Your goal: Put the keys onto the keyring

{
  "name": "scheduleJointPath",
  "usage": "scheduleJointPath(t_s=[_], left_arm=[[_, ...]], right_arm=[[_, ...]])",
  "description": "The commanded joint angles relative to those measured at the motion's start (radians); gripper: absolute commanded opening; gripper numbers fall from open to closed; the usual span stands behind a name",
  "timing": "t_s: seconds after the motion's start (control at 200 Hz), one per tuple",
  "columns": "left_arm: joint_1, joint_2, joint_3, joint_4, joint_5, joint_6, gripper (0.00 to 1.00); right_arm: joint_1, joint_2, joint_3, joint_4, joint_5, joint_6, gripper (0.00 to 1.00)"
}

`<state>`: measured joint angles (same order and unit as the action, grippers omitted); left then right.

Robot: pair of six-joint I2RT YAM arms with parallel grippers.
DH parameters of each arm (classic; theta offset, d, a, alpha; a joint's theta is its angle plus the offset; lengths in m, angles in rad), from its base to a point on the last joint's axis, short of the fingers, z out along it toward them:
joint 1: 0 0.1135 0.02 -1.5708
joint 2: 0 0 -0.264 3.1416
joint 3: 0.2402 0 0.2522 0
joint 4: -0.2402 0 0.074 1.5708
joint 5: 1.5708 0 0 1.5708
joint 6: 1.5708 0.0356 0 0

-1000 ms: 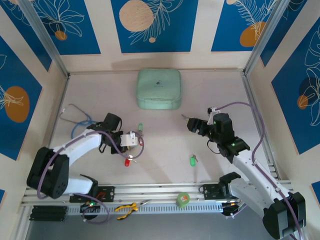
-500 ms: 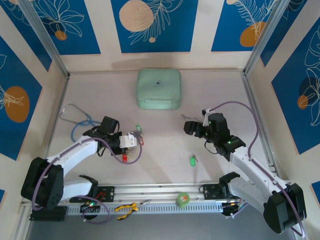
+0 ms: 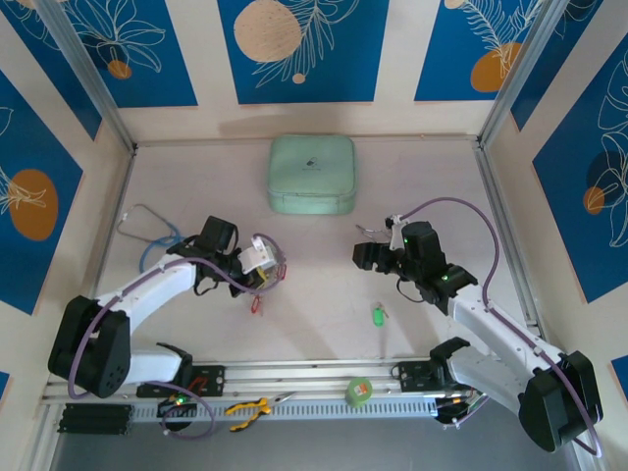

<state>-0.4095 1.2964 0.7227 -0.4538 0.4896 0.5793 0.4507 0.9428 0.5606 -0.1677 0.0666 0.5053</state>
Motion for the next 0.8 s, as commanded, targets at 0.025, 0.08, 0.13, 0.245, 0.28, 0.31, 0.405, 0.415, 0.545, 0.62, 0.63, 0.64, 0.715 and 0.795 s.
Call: scheduleJointPath(t_s=[0.025, 0.08, 0.13, 0.245, 0.28, 0.31, 0.405, 0.415, 0.545, 0.62, 0.63, 0.64, 0.715, 0.795], left_arm=[[-0.012, -0.015, 0.036, 0.034, 0.06, -0.212, 0.0], [-0.014, -0.021, 0.038, 0.048, 0.055, -0.266, 0.0], [-0.017, -0.026, 0.04, 0.069, 0.049, -0.323, 0.0], [-0.024, -0.04, 0.046, 0.125, 0.03, -0.466, 0.0], [-0.026, -0.044, 0.047, 0.145, 0.023, -0.511, 0.0], [-0.026, -0.05, 0.043, 0.164, 0.017, -0.552, 0.0], [-0.035, -0.067, 0.017, 0.235, -0.013, -0.692, 0.0], [-0.036, -0.07, 0.015, 0.239, -0.018, -0.706, 0.0], [-0.058, -0.095, -0.014, 0.274, -0.127, -0.912, 0.0], [-0.06, -0.104, -0.025, 0.269, -0.178, -1.045, 0.0], [-0.06, -0.106, -0.025, 0.269, -0.181, -1.065, 0.0], [-0.06, -0.106, -0.026, 0.268, -0.184, -1.083, 0.0], [-0.061, -0.114, -0.034, 0.275, -0.2, -1.229, 0.0], [-0.07, -0.126, -0.059, 0.326, -0.203, -1.405, 0.0]], right_arm=[[0.003, -0.01, 0.013, 0.01, -0.023, -0.012, 0.81], [0.005, -0.012, 0.014, 0.008, -0.023, -0.01, 0.81], [0.005, -0.013, 0.015, 0.006, -0.025, -0.008, 0.81], [0.005, -0.021, 0.013, 0.001, -0.025, -0.006, 0.8], [0.005, -0.025, 0.014, -0.003, -0.025, -0.007, 0.8], [0.005, -0.027, 0.014, -0.004, -0.026, -0.008, 0.8], [0.008, -0.036, 0.016, -0.007, -0.033, -0.013, 0.79], [0.009, -0.036, 0.016, -0.007, -0.037, -0.015, 0.79], [0.058, -0.031, 0.036, 0.004, -0.056, -0.049, 0.78], [0.1, -0.016, 0.047, 0.015, -0.053, -0.062, 0.78], [0.104, -0.014, 0.048, 0.017, -0.053, -0.061, 0.78], [0.109, -0.013, 0.051, 0.018, -0.052, -0.061, 0.78], [0.138, 0.009, 0.062, 0.028, -0.057, -0.037, 0.78], [0.16, 0.031, 0.074, 0.045, -0.071, 0.02, 0.75]])
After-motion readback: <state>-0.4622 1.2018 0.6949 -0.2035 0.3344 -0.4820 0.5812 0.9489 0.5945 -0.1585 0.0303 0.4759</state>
